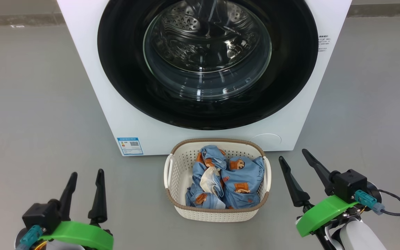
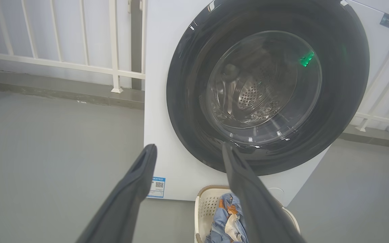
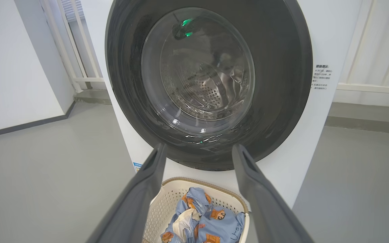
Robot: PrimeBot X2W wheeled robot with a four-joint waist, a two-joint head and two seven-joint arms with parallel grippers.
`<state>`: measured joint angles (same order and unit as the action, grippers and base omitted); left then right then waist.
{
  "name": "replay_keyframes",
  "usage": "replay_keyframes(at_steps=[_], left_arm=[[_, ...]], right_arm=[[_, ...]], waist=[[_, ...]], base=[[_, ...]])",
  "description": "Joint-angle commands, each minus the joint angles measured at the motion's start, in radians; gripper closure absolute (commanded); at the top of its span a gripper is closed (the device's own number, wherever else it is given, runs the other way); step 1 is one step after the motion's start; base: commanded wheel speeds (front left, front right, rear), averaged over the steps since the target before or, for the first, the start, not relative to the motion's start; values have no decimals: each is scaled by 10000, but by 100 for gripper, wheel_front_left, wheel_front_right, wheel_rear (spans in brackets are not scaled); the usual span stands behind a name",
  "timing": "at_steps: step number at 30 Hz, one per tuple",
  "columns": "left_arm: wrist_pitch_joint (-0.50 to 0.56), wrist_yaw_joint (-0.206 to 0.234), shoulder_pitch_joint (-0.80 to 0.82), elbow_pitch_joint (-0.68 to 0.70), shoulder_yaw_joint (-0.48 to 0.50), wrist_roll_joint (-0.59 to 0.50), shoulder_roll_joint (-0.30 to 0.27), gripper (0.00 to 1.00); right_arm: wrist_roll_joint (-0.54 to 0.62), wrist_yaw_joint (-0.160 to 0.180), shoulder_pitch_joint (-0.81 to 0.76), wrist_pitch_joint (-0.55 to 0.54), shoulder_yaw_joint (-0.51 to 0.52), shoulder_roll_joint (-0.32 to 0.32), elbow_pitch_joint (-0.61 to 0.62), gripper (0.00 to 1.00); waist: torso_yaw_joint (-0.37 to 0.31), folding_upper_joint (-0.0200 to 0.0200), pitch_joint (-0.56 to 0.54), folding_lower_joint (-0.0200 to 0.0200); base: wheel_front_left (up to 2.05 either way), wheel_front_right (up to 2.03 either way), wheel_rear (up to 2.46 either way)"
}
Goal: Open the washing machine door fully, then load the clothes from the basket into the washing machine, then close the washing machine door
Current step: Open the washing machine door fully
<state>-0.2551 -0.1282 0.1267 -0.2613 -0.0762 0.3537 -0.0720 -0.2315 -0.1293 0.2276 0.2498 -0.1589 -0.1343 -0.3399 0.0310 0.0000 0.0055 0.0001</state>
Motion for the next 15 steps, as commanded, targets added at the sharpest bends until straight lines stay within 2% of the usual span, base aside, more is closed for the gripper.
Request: replay_keyframes(at_steps=[1,9,15], left_arm=[[-67,-25,387,308,294,106,-239,0],[-67,-25,390,171,342,62,-251,0],[-67,-25,427,161,358,35,-245,0]], right_arm=[[-23,-14,323,120,-206,-37,205,0],[-38,-14,333,120,-206,-41,226,0],[-62,-14,364,120,-183,-36,225,0]], waist=[[-7,0,-1,-1],[-51,0,27,-1],[-70,0,90,-1]], base=[[0,0,0],[7,7,-15],[54,54,-108]])
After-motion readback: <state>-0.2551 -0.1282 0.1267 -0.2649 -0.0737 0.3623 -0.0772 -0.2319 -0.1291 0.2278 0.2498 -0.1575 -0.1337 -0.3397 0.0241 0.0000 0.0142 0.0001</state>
